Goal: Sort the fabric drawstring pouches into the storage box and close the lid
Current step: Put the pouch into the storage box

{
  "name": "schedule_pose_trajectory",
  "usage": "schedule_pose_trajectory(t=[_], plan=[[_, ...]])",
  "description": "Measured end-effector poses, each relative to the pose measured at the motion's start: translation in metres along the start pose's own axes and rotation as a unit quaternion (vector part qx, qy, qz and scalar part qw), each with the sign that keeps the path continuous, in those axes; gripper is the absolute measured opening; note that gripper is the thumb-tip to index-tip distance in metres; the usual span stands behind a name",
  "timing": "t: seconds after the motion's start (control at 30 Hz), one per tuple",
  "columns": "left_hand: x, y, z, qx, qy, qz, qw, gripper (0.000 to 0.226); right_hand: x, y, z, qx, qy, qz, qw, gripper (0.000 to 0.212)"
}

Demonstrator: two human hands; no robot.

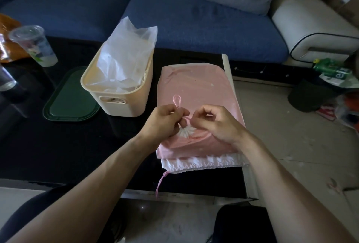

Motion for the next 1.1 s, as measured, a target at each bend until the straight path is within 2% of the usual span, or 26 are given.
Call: schedule_pose_trajectory(t=[0.2, 0.3, 0.47, 0.6, 0.77, 0.83, 0.9, 0.97, 1.1], plan=[[-0.002, -0.003, 0.0, -0.015, 0.044, 0.048, 0.998, 0.016, -0.001, 0.0, -0.002, 0.032, -0.091, -0.011, 0.995, 0.005], [-0.001, -0.006, -0.003, -0.016, 0.07, 0.064, 0.995, 0.011, -0.002, 0.0, -0.003, 0.05, -0.122, -0.035, 0.991, 0.014], [0.001, -0.008, -0.003, -0.025, 0.059, 0.033, 0.997, 0.004, -0.01, -0.001, 0.002, 0.065, -0.142, -0.041, 0.987, 0.007], [0.004, -0.007, 0.0, 0.0, 0.046, -0.003, 0.999, 0.005, -0.015, 0.002, 0.0, 0.068, -0.153, -0.047, 0.985, 0.026], [0.01, 0.0, 0.005, -0.014, 0.089, -0.059, 0.994, 0.007, -0.016, 0.005, -0.003, 0.077, -0.147, -0.071, 0.984, 0.015], [0.01, -0.001, 0.004, -0.033, 0.08, -0.06, 0.994, 0.006, -0.014, 0.004, -0.002, 0.065, -0.131, -0.068, 0.987, 0.008], [0.008, -0.002, 0.003, -0.053, 0.09, -0.055, 0.993, 0.005, -0.013, 0.004, -0.002, 0.058, -0.116, -0.059, 0.99, 0.013], [0.008, -0.002, 0.002, -0.067, 0.114, -0.055, 0.99, 0.005, -0.014, 0.003, -0.003, 0.052, -0.103, -0.06, 0.991, 0.009], [0.007, -0.003, 0.0, -0.053, 0.114, -0.033, 0.991, 0.005, -0.014, 0.0, -0.001, 0.054, -0.09, -0.057, 0.993, 0.006]])
Point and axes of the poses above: each hand's wrist, its own y-axis towards the middle knuckle, its own x-axis out of the back of the hand, z = x × y, the point moved 2 cm from there along y, towards the middle knuckle, and after that the axes turned 2 degrees about y, right-handed, at the moved point
